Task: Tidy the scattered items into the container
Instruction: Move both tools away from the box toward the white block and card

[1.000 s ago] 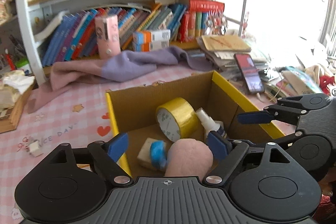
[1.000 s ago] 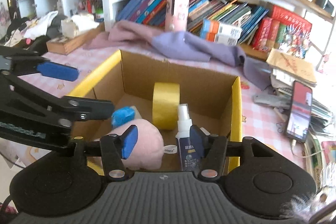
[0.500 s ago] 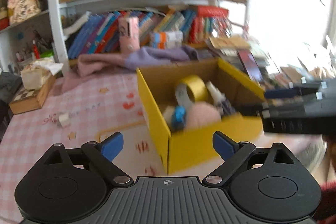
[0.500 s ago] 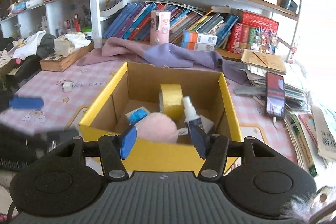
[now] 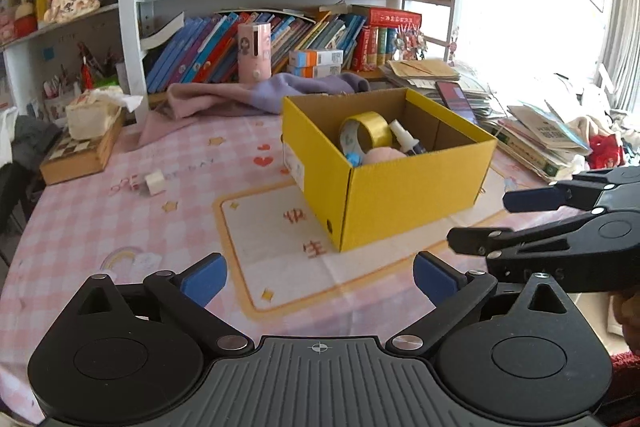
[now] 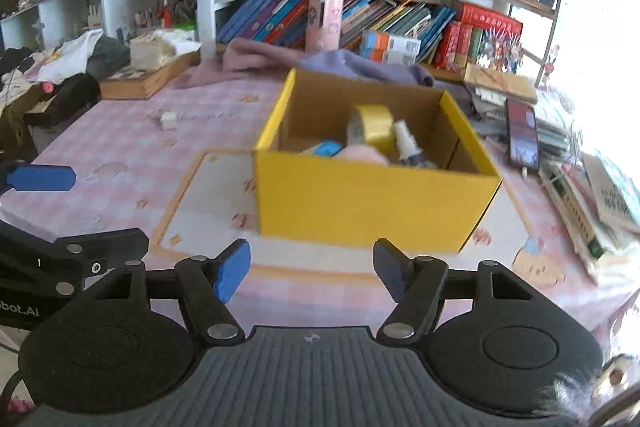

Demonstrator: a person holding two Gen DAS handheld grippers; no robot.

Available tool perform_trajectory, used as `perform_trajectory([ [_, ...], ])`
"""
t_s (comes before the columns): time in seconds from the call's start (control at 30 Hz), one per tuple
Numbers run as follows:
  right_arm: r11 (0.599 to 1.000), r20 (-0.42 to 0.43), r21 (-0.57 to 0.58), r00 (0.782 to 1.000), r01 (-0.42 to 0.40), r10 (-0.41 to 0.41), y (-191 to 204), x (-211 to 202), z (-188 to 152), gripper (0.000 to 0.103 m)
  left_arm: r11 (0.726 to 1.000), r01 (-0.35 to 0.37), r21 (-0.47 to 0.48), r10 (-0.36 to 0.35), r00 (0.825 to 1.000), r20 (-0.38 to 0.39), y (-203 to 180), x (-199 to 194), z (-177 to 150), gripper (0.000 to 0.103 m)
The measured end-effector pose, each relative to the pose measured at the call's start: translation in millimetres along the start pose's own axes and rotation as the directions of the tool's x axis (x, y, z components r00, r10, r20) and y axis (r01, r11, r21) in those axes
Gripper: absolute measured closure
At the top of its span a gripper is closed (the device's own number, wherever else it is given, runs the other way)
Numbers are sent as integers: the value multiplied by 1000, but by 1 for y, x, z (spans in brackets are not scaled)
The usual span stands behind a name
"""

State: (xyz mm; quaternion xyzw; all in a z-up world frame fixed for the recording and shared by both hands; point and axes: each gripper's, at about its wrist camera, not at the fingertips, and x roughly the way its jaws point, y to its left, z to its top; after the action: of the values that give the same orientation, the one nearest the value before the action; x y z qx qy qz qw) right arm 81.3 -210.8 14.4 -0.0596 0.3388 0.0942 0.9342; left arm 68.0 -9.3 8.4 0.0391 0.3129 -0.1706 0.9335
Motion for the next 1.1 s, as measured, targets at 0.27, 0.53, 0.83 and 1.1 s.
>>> perform_trajectory([
  [0.27, 998, -26, -34, 998, -61, 60, 44, -9, -7, 31, 997, -76, -23, 76, 997, -15, 24, -27, -20, 2],
  [0.53, 989, -18, -96, 994, -113, 111, 79, -11, -1, 26, 988, -136, -68, 134, 991, -30, 50, -45, -33, 2],
  [0.83, 975, -17, -149, 986, -166, 165, 110, -10, 6, 26, 974, -188, -126, 186, 982, -26, 73, -63, -43, 2],
  [1.1, 959, -16, -199, 979, -202, 203, 129, -4, 16, 26, 959, -222, -177, 221, 975, -28, 91, -68, -46, 2],
])
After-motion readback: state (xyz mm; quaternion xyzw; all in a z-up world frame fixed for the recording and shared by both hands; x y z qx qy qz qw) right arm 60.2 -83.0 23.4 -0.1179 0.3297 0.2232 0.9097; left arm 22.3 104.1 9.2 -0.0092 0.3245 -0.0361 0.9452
